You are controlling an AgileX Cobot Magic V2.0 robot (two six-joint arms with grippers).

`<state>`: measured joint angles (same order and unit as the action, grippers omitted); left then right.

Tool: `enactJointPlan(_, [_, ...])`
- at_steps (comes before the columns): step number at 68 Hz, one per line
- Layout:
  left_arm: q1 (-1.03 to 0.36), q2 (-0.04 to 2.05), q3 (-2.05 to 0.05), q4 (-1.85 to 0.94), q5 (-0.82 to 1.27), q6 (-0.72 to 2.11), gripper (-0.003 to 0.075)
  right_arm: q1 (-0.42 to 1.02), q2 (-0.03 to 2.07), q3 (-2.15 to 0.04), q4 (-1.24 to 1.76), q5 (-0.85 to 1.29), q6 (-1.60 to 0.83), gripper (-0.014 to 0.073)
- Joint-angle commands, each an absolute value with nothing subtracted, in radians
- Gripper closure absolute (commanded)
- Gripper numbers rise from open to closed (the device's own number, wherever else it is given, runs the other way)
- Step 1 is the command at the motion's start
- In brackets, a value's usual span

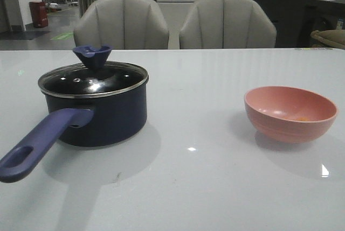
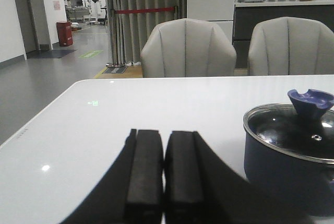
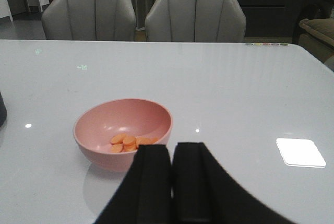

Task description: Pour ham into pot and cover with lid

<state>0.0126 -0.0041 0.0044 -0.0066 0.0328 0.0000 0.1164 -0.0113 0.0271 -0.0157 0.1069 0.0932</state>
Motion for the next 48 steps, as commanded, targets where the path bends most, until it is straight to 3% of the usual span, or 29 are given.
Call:
enactJointPlan(1, [0.010,-0.023,0.025,-0.014,-0.053,0.000,0.0607,0.118,-0.030,0.022,-0.015,0.021,0.092,0.0445])
enactJointPlan(48, [0.010,-0.023,0.025,-0.014,-0.082,0.000,0.0607,0.118,-0.030,0.022,-0.015,0.021,0.092,0.0445])
